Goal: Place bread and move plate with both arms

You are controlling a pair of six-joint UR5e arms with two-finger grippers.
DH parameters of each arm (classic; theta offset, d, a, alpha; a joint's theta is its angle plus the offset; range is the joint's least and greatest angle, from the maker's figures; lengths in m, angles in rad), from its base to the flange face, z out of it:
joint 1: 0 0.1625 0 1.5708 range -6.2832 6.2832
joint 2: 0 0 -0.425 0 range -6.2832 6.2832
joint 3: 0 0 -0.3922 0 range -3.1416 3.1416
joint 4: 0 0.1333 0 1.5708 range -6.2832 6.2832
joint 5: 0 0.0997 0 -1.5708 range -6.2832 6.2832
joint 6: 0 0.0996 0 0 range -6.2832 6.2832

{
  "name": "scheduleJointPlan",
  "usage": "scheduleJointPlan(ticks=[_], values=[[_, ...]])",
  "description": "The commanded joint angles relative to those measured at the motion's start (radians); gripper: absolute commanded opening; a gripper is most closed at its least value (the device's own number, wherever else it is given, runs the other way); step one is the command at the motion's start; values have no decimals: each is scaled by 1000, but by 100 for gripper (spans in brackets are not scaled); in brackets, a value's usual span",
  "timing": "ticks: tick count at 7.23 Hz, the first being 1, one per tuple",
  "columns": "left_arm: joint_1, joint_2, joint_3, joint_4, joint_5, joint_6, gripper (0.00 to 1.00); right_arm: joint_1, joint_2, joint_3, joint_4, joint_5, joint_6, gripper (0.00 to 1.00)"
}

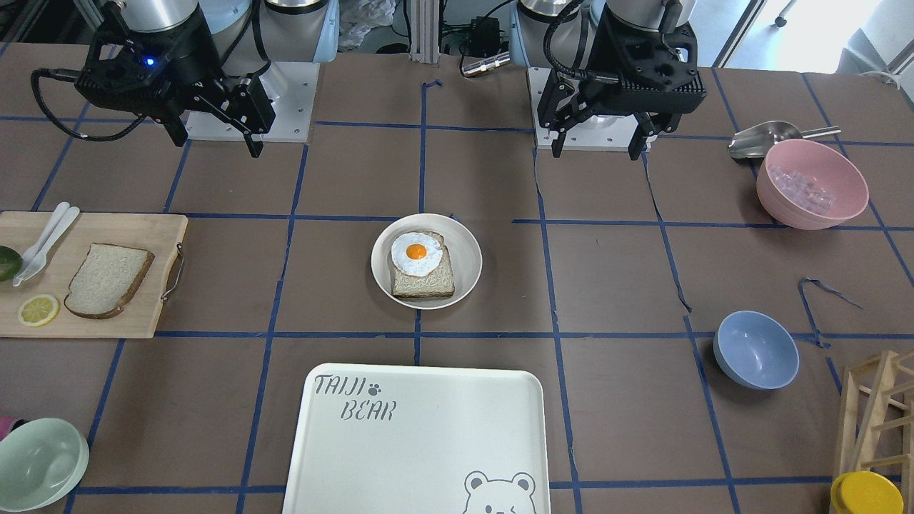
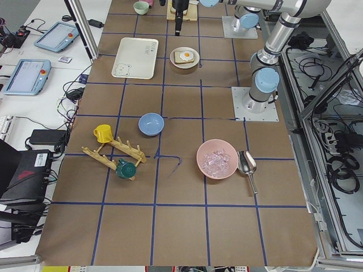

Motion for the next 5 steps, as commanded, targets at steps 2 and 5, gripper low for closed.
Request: scheduleJointPlan(ticks=[2,5], values=[[0,0,0,0,0,0,100,0,1,6,1,-7,-1,100],[0,2,-3,0,0,0,100,-2,1,3,3,-5,-1,100]])
